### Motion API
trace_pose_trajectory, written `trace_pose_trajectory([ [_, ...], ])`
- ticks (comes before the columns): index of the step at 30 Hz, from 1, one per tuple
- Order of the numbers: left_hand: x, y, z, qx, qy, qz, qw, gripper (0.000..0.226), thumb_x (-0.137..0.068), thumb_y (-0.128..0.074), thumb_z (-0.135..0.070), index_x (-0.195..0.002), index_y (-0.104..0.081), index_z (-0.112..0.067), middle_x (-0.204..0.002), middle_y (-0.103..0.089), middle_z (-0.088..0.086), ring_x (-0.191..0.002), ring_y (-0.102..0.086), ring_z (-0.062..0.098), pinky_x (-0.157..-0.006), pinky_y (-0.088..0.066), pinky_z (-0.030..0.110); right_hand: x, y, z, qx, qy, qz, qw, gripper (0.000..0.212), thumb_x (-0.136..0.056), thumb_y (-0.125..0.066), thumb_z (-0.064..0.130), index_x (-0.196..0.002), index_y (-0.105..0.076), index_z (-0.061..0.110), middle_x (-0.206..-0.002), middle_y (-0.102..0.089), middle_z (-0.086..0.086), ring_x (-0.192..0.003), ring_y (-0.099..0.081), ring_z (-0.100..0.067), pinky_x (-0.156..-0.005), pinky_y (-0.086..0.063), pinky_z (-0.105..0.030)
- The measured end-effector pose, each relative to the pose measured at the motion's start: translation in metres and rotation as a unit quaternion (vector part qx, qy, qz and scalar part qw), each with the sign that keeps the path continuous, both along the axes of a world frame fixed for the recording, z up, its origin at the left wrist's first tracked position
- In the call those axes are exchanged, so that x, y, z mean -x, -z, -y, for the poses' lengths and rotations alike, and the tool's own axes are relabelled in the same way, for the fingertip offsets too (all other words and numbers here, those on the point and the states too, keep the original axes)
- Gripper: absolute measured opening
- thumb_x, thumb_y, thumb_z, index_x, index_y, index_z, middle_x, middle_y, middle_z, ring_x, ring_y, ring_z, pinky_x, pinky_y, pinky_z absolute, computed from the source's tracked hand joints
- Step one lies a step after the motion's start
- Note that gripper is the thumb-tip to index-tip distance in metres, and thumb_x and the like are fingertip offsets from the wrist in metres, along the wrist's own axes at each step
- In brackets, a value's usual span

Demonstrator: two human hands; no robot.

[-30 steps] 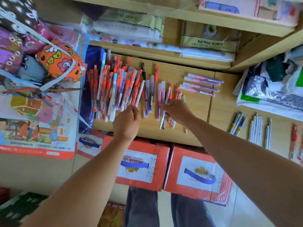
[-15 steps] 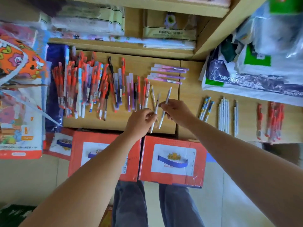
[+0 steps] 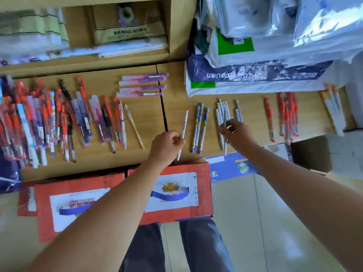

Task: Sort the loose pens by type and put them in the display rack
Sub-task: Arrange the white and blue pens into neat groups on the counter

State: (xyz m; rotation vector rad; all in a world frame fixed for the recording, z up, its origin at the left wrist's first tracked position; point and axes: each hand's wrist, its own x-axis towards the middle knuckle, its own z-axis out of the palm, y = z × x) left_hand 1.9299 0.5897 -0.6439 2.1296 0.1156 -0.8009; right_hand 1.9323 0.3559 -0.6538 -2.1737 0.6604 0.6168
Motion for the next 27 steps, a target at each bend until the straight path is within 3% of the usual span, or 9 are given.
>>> trace_pose_trajectory([
  [4, -0.004, 0.005, 0.022, -0.011, 0.009, -0.002, 1.000, 0.019, -0.091, -0.063, -0.025, -0.075, -0.057, -0.018, -0.063, -0.057, -0.007, -0.065, -0.065, 0.024, -0.064, -0.049, 0.034, -0.002, 0.005, 0.031, 0.038, -0.010, 0.015, 0.999, 0.012, -0.086, -0.068, 0.024, -0.094, -0.066, 0.014, -0.066, -0.059, 0.003, -0.071, -0.063, -0.030, -0.070, -0.053, -0.041],
  [9, -0.008, 0.014, 0.040, -0.022, 0.010, 0.001, 1.000, 0.017, -0.089, -0.065, -0.027, -0.074, -0.060, -0.018, -0.066, -0.063, -0.005, -0.065, -0.066, 0.022, -0.065, -0.052, 0.035, -0.009, 0.012, 0.057, 0.099, -0.025, 0.019, 0.995, 0.015, -0.085, -0.069, 0.026, -0.096, -0.060, 0.020, -0.064, -0.055, 0.010, -0.065, -0.056, -0.019, -0.059, -0.043, -0.030],
  [14, -0.012, 0.017, 0.056, -0.006, 0.001, 0.016, 1.000, 0.015, -0.089, -0.065, -0.024, -0.079, -0.063, -0.013, -0.066, -0.061, -0.008, -0.057, -0.060, 0.013, -0.064, -0.054, 0.036, -0.013, 0.021, 0.079, 0.145, -0.045, 0.018, 0.988, 0.025, -0.082, -0.072, 0.022, -0.103, -0.061, 0.013, -0.076, -0.063, -0.002, -0.073, -0.062, -0.026, -0.069, -0.055, -0.043],
  [19, -0.015, 0.021, 0.069, 0.003, -0.010, 0.000, 1.000, 0.017, -0.089, -0.066, -0.024, -0.085, -0.066, -0.008, -0.074, -0.068, 0.002, -0.062, -0.066, 0.022, -0.064, -0.056, 0.044, -0.016, 0.025, 0.085, 0.151, -0.075, 0.012, 0.986, 0.027, -0.082, -0.071, 0.025, -0.104, -0.058, 0.017, -0.087, -0.065, -0.003, -0.075, -0.061, -0.024, -0.059, -0.050, -0.031],
  [21, -0.015, 0.022, 0.073, 0.002, -0.013, -0.004, 1.000, 0.016, -0.088, -0.067, -0.025, -0.085, -0.066, -0.009, -0.075, -0.068, 0.002, -0.065, -0.067, 0.022, -0.066, -0.057, 0.043, -0.015, 0.025, 0.085, 0.152, -0.087, 0.014, 0.984, 0.030, -0.082, -0.071, 0.026, -0.107, -0.057, 0.016, -0.092, -0.063, -0.005, -0.078, -0.060, -0.024, -0.062, -0.051, -0.033],
  [25, -0.016, 0.020, 0.083, 0.008, -0.018, -0.013, 1.000, 0.016, -0.088, -0.067, -0.024, -0.088, -0.067, -0.008, -0.077, -0.066, 0.002, -0.060, -0.067, 0.022, -0.060, -0.055, 0.031, -0.012, 0.019, 0.084, 0.123, -0.064, 0.075, 0.987, 0.019, -0.085, -0.068, 0.025, -0.100, -0.060, 0.016, -0.091, -0.062, -0.002, -0.078, -0.060, -0.020, -0.067, -0.054, -0.037],
  [27, -0.017, 0.016, 0.091, 0.020, -0.022, -0.015, 0.999, 0.015, -0.089, -0.067, -0.022, -0.089, -0.068, -0.007, -0.074, -0.064, 0.000, -0.057, -0.067, 0.022, -0.054, -0.053, 0.026, -0.014, 0.011, 0.076, 0.068, -0.054, 0.097, 0.991, 0.014, -0.088, -0.065, 0.027, -0.098, -0.063, 0.017, -0.084, -0.064, 0.000, -0.070, -0.059, -0.012, -0.064, -0.052, -0.026],
])
